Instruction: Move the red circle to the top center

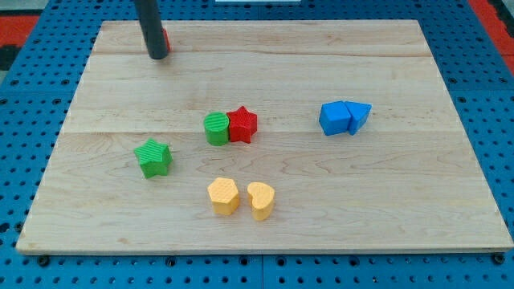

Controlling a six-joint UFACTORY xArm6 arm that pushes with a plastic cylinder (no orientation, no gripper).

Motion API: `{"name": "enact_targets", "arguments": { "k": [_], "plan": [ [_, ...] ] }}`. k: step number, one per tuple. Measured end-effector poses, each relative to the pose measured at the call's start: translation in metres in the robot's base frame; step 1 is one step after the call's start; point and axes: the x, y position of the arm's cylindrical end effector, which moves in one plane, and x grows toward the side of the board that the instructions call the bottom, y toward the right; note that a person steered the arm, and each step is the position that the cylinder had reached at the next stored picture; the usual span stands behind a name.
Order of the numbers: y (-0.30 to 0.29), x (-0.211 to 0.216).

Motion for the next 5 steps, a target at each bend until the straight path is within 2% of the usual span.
{"name": "enact_targets", "arguments": {
  "k": [2,3,4,5],
  "plan": [
    [-0.029,-0.038],
    [0.029,-0.041],
    [0.055,-0.039],
    [0.055,-0.038]
  ]
}}
